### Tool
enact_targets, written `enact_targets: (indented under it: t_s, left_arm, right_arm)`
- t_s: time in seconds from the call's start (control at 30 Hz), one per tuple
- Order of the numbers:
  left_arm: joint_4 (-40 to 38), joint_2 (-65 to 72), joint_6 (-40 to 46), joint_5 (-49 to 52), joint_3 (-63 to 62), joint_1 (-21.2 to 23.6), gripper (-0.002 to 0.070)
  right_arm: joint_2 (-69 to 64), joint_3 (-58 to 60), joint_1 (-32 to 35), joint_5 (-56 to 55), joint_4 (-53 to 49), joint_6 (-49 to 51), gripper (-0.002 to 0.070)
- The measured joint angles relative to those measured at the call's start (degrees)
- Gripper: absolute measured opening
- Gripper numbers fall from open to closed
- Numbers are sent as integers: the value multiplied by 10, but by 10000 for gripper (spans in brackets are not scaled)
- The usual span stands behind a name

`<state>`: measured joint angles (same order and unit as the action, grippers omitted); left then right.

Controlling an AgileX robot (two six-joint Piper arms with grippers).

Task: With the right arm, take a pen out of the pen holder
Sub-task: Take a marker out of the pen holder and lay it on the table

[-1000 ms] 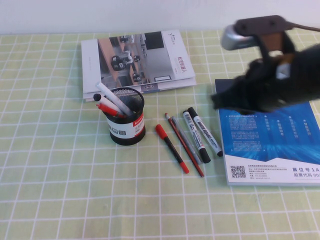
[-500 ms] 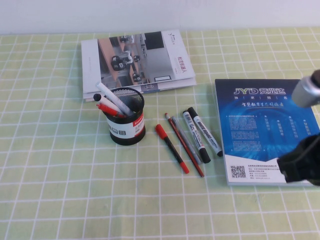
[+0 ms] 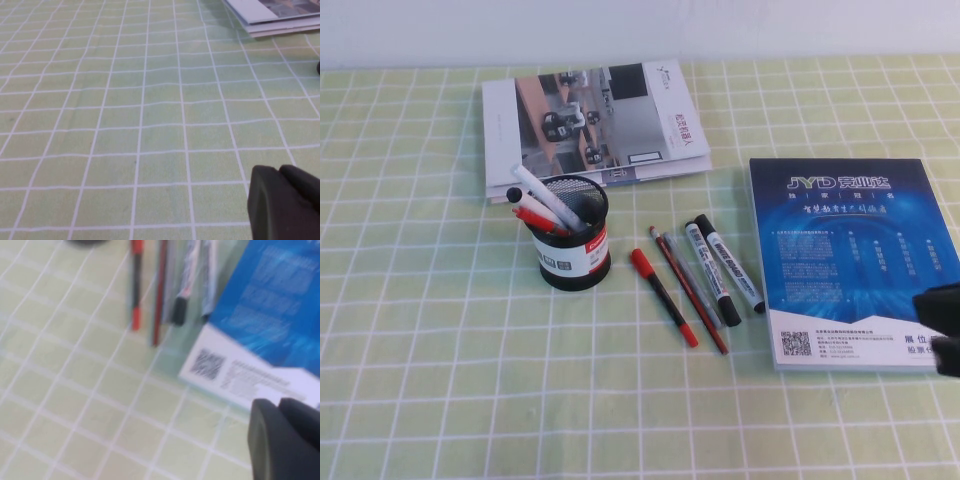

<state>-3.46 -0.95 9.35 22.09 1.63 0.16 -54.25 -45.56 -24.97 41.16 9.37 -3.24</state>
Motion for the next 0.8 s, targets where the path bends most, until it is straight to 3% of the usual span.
enact_targets:
  t_s: [0.1,0.3,0.8]
  left_arm:
    - [0,0,0,0,0,0,-5]
    - [0,0,0,0,0,0,-5]
    - [0,0,0,0,0,0,-5]
  right_arm:
    - [87,136,105,-116,87,-131,-12]
    - [213,273,212,-198,146,-170,-12]
    - [504,452,238,-293,157,-187,-13]
